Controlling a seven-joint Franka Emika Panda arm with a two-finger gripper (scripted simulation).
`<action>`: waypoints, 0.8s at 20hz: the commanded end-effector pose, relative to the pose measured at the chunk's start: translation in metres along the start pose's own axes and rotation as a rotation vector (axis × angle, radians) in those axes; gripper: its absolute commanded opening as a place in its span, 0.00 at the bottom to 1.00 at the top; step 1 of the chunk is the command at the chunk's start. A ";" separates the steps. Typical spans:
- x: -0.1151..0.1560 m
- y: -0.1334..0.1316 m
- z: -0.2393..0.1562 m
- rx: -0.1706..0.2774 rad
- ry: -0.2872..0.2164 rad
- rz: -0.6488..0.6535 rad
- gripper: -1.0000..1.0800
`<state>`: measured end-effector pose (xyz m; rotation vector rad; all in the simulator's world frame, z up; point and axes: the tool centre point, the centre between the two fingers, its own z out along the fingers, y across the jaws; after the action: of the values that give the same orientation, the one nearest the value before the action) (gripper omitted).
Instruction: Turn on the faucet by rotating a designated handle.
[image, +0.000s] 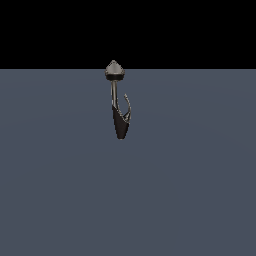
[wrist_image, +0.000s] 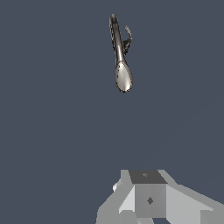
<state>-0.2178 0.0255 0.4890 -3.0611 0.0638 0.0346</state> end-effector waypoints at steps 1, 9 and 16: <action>0.012 -0.003 0.002 0.019 -0.012 0.035 0.00; 0.065 -0.012 0.014 0.100 -0.066 0.194 0.00; 0.117 -0.017 0.033 0.172 -0.123 0.350 0.00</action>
<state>-0.1121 0.0395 0.4593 -2.8554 0.5138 0.2061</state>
